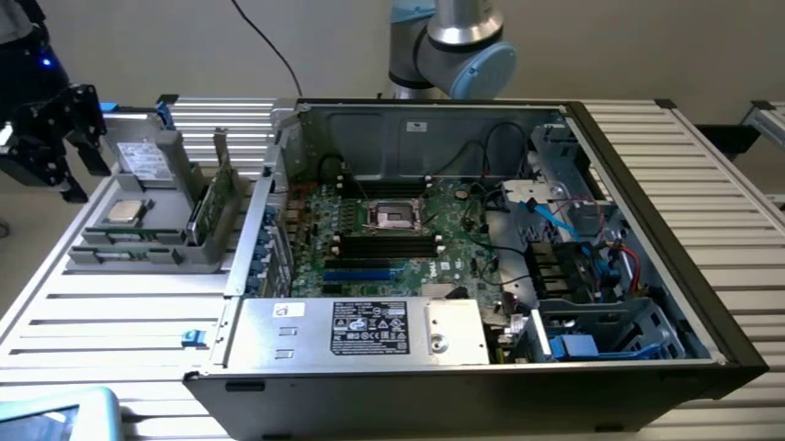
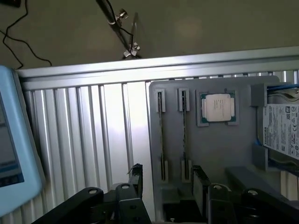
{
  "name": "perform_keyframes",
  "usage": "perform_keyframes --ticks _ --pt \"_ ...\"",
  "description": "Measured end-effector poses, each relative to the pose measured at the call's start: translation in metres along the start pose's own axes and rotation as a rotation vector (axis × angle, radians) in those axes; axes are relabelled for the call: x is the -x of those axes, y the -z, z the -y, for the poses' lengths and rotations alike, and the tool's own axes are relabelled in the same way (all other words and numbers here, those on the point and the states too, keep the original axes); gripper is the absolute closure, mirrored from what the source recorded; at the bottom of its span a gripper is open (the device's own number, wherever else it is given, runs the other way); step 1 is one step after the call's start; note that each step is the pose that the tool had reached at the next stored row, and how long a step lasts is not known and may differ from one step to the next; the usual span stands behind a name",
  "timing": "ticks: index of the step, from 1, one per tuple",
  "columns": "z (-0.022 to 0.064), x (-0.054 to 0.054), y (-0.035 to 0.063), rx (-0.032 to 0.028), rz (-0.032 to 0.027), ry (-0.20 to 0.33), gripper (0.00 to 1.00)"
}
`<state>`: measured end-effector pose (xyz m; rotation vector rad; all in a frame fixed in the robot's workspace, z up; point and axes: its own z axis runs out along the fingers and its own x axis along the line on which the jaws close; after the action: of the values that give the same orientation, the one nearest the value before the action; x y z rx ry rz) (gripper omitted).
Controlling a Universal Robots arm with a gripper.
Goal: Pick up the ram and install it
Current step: 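Pick up the ram and move it above insertion slot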
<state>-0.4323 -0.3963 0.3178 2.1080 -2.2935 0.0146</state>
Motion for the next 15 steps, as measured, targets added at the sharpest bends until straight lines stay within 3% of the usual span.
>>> perform_keyframes --ticks 15 --pt "0.0005 0.001 -0.0273 0.0001 0.0 0.0 0.46"
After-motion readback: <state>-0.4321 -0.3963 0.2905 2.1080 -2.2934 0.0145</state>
